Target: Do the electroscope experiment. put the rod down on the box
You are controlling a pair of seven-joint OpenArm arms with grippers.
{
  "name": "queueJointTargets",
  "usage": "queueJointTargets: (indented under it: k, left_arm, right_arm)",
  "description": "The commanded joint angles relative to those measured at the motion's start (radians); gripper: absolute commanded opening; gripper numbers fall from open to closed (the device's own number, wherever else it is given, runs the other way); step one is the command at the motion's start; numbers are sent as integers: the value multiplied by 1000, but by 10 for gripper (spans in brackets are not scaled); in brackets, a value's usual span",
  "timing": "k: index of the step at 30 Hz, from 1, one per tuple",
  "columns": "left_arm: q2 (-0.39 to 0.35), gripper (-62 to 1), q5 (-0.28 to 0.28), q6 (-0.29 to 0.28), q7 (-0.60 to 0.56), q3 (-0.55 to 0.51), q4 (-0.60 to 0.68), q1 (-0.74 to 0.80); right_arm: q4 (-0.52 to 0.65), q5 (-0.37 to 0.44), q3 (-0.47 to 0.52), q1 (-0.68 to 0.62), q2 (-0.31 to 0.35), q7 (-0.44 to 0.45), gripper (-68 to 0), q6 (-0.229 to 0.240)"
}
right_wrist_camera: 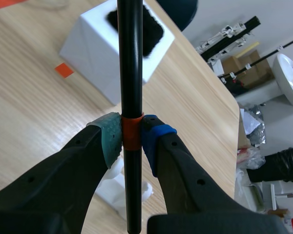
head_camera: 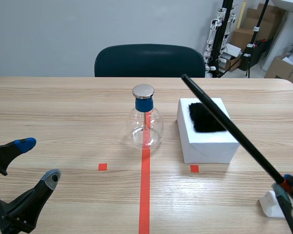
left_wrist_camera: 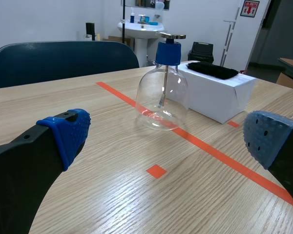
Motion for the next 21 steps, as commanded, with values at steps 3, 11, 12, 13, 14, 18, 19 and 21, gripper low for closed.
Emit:
queueJointTargets:
  k: [3, 11, 12, 13, 14, 18, 19, 21]
  left_arm:
    - [-7, 14, -10, -3, -20, -6, 8, -3]
    - [-7, 14, -10, -3, -20, -6, 8, -3]
    - [-7, 14, -10, -3, -20, -6, 8, -3]
    - [-7, 14, -10, -3, -20, -6, 8, -3]
    - [-7, 14, -10, -3, -20, -6, 8, -3]
    - [-7, 14, -10, -3, -20, -6, 8, -3]
    - [-7, 14, -10, -3, -20, -6, 8, -3]
    - [-7, 14, -10, -3, -20, -6, 8, -3]
  right_arm:
    - [61, 104, 28, 9, 60, -23, -676, -10]
    - [96, 425, 49, 136, 210, -322, -676, -14]
    - [96, 465, 55, 164, 223, -374, -676, -13]
    - [96, 502, 60, 192, 236, -422, -676, -13]
    - [96, 544, 64, 223, 252, -478, -676, -13]
    - [96, 677, 65, 335, 312, -738, -676, -5]
    - [96, 703, 65, 359, 323, -794, -676, -1]
    - [96, 763, 65, 413, 349, -922, -676, 21]
